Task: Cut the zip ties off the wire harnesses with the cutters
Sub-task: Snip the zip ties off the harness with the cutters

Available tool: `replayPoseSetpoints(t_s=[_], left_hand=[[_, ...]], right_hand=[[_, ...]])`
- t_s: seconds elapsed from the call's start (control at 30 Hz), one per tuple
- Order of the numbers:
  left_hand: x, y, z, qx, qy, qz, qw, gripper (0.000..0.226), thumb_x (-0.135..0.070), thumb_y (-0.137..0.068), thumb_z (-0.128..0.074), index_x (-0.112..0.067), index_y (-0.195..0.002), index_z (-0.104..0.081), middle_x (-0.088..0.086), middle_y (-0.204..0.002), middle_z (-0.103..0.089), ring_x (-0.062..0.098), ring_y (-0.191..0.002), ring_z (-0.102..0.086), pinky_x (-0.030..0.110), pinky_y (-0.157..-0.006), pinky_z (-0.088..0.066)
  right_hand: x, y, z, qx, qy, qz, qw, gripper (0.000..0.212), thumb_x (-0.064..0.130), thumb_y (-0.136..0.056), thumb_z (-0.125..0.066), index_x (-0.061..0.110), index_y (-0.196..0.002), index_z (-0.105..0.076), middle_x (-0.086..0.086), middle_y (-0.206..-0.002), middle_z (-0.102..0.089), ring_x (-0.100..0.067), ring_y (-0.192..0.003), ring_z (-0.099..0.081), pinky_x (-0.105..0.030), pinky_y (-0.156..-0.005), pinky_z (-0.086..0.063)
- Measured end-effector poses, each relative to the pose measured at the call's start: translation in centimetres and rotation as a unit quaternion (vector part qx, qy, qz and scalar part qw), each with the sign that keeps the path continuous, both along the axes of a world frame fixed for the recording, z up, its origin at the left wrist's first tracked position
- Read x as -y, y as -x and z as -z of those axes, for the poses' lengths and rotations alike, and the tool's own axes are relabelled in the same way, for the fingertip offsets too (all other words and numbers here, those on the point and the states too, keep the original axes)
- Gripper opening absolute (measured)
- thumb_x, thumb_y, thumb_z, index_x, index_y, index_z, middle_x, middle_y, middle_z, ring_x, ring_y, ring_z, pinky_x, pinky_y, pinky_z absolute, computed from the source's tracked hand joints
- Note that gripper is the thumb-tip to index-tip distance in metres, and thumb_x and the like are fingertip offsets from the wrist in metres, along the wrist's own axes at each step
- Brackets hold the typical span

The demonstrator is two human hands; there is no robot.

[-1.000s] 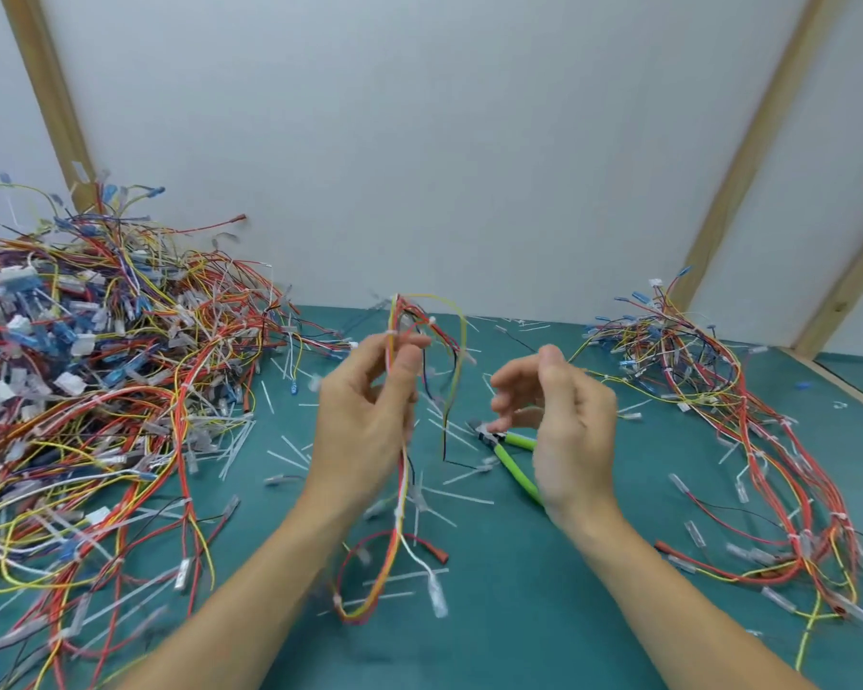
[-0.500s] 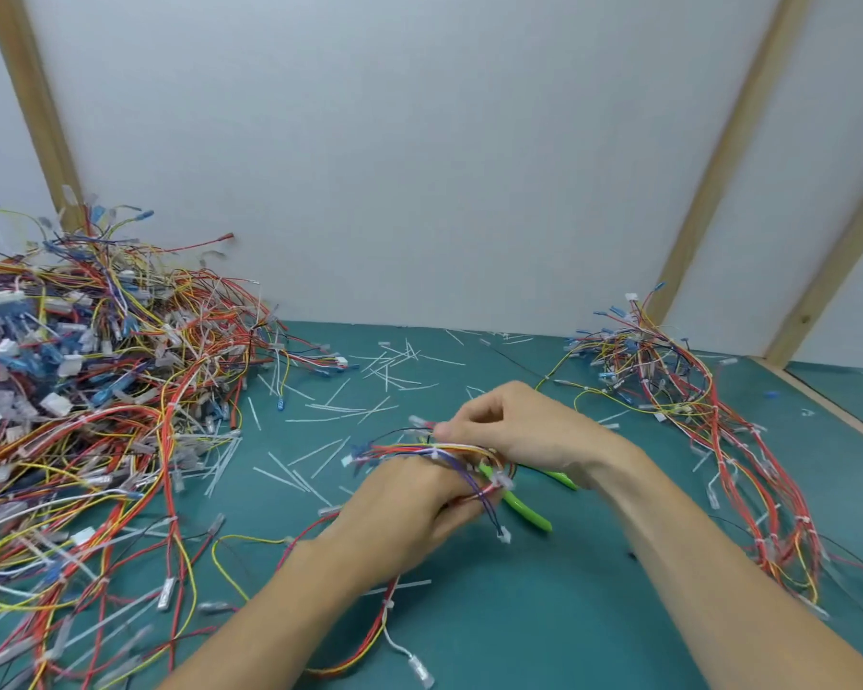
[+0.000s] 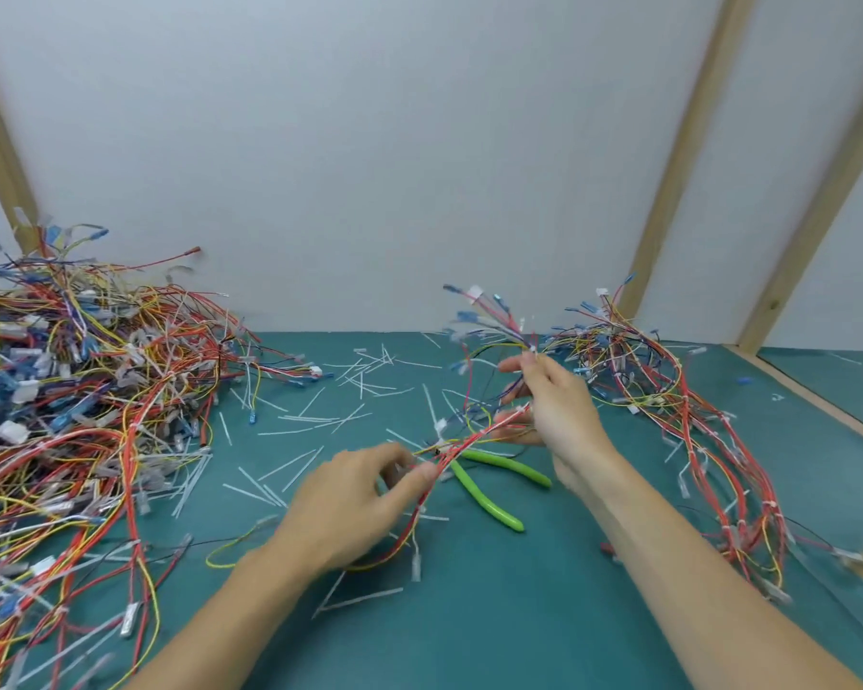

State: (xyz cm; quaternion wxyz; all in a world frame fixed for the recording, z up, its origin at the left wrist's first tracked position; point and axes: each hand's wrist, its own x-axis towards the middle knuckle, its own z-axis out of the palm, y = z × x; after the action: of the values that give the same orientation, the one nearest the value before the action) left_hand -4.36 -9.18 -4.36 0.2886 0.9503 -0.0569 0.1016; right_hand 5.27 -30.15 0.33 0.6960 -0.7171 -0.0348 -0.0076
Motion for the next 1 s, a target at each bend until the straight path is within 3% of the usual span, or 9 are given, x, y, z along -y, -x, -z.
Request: replayPoseSetpoints(t_s=[0.07, 0.13, 0.23, 0.37, 0.47, 0.53, 0.63, 0.87, 1.0], left_hand=[[0.7, 0.2, 0.1, -0.07, -0.042, 0.068, 0.994, 0.039, -0.069, -0.095, -0.04, -0.038, -0.085, -0.061, -0.022, -0.071, -0.065, 0.001, -0.066, -0.057, 0.03, -0.072, -0.051], [2.0, 0.6, -0.1, -0.137, 0.048, 0.148, 0.978, 0.029, -0.052, -0.101, -0.049, -0.033, -0.088, -0.066, -0.014, -0.067, -0.068, 0.003, -0.058, -0.054, 0.029, -0.064, -0.046], [3.4, 0.8, -0.7, -0.132, 0.075, 0.185, 0.971, 0.016, -0.04, -0.101, -0.053, -0.031, -0.099, -0.066, -0.007, -0.068, -0.066, 0.002, -0.056, -0.052, 0.026, -0.059, -0.045], [4.9, 0.5, -2.1, 0.024, -0.063, 0.173, 0.983, 0.014, -0.042, -0.096, -0.052, -0.033, -0.102, -0.059, -0.013, -0.079, -0.06, 0.007, -0.082, -0.053, 0.024, -0.079, -0.045], [7.5, 0.5, -2.7, 0.058, -0.115, 0.187, 0.974, 0.019, -0.042, -0.094, -0.052, -0.034, -0.108, -0.06, -0.017, -0.098, -0.056, 0.002, -0.103, -0.048, 0.025, -0.113, -0.026], [9.3, 0.2, -2.5, 0.056, -0.154, 0.172, 0.971, 0.022, -0.046, -0.092, -0.049, -0.036, -0.109, -0.059, -0.016, -0.107, -0.053, 0.006, -0.111, -0.046, 0.035, -0.122, -0.017], [11.8, -0.3, -3.1, 0.008, -0.053, 0.162, 0.985, 0.024, -0.05, -0.092, -0.051, -0.033, -0.108, -0.056, -0.012, -0.099, -0.057, 0.014, -0.099, -0.055, 0.035, -0.091, -0.046], [19.9, -3.8, -2.1, -0.016, 0.019, 0.115, 0.993, 0.021, -0.03, -0.101, -0.049, -0.015, -0.102, -0.062, 0.013, -0.104, -0.066, 0.041, -0.098, -0.057, 0.043, -0.077, -0.044], [24.5, -5.8, -1.9, -0.018, 0.101, 0.068, 0.992, 0.023, -0.026, -0.103, -0.046, -0.008, -0.095, -0.057, 0.019, -0.108, -0.057, 0.047, -0.095, -0.054, 0.046, -0.074, -0.038]], right_hand=[[0.9, -1.6, 0.2, 0.013, -0.024, 0.035, 0.999, 0.035, 0.034, -0.112, -0.04, 0.017, -0.107, -0.07, -0.005, -0.074, -0.055, -0.015, -0.045, -0.063, -0.028, -0.043, -0.054], [1.8, -3.5, 0.2, 0.05, -0.003, 0.075, 0.996, 0.036, 0.033, -0.113, -0.038, 0.018, -0.106, -0.069, -0.002, -0.069, -0.052, -0.012, -0.039, -0.056, -0.025, -0.04, -0.047], [3.5, -6.4, -0.3, 0.117, 0.144, 0.146, 0.972, 0.038, 0.033, -0.112, -0.035, 0.018, -0.104, -0.07, -0.002, -0.071, -0.056, -0.02, -0.057, -0.058, -0.034, -0.057, -0.048], [6.6, -9.8, -1.2, 0.155, 0.387, 0.188, 0.889, 0.039, 0.031, -0.111, -0.032, 0.017, -0.096, -0.065, -0.005, -0.085, -0.059, -0.031, -0.084, -0.054, -0.041, -0.072, -0.038], [8.6, -11.6, -1.0, 0.152, 0.471, 0.207, 0.844, 0.038, 0.031, -0.111, -0.031, 0.013, -0.087, -0.054, -0.01, -0.083, -0.055, -0.037, -0.082, -0.054, -0.041, -0.069, -0.035], [9.9, -12.2, -0.8, 0.154, 0.489, 0.231, 0.827, 0.039, 0.033, -0.112, -0.033, 0.011, -0.091, -0.058, -0.016, -0.088, -0.061, -0.039, -0.084, -0.056, -0.041, -0.07, -0.037], [12.0, -13.0, -0.9, 0.159, 0.498, 0.27, 0.809, 0.043, 0.034, -0.112, -0.033, 0.005, -0.107, -0.064, -0.025, -0.103, -0.068, -0.046, -0.097, -0.063, -0.046, -0.076, -0.046], [13.3, -14.1, -4.0, 0.141, 0.457, 0.343, 0.808, 0.039, 0.03, -0.11, -0.043, -0.003, -0.13, -0.045, -0.025, -0.132, -0.049, -0.052, -0.103, -0.061, -0.054, -0.085, -0.047], [11.1, -14.0, -4.1, 0.068, 0.54, 0.263, 0.797, 0.052, 0.013, -0.101, -0.051, 0.002, -0.149, -0.033, -0.019, -0.15, -0.033, -0.045, -0.13, -0.044, -0.058, -0.105, -0.04]])
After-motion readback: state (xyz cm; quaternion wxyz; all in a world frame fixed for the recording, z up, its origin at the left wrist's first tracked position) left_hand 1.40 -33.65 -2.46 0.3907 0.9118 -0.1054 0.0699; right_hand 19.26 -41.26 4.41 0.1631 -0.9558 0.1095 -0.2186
